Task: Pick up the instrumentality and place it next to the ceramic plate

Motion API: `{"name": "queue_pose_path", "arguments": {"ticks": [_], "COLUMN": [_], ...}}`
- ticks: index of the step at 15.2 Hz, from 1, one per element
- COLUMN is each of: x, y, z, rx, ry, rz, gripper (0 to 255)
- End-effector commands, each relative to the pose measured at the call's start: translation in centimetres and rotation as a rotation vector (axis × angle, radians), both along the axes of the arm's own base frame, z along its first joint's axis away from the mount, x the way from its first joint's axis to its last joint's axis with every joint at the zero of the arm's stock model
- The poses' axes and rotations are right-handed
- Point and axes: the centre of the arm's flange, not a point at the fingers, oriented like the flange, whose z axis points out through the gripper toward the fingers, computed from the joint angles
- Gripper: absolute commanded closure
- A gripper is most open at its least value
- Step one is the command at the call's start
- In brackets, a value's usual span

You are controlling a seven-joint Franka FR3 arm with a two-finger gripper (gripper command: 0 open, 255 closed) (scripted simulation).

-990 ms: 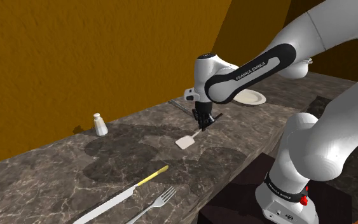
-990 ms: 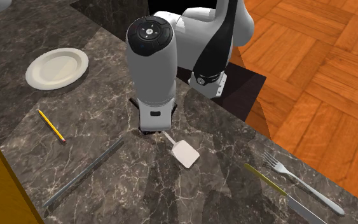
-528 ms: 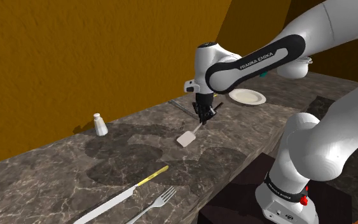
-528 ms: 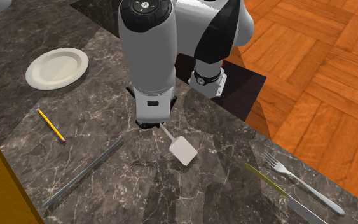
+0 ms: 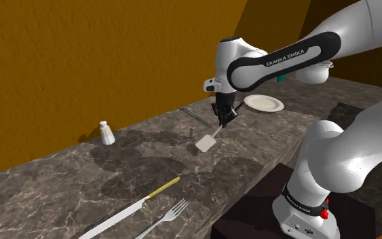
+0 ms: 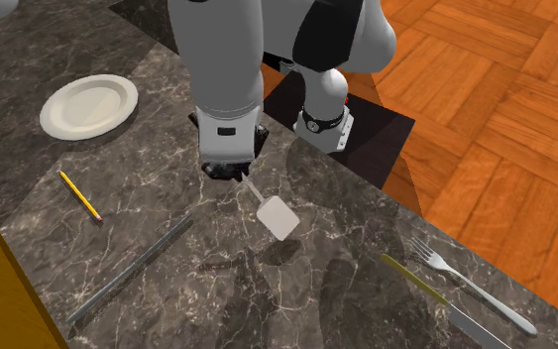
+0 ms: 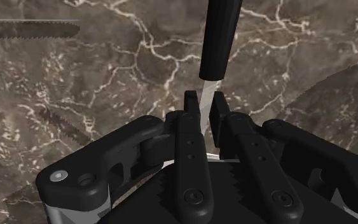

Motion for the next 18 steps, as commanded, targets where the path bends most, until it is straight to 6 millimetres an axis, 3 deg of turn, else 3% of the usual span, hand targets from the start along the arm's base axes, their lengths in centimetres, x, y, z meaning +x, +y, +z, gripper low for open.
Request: {"name": "queue_pose_path", "arguments": {"ticks": [1,18], "x": [-0.9,-10.8], "y": [-2.4,-22.5], "z": [0.3,0.3], "rx": [0.000,0.000], "ry": [0.000,0.000], "rz": [0.001,0.001], "gripper": [255,255]}}
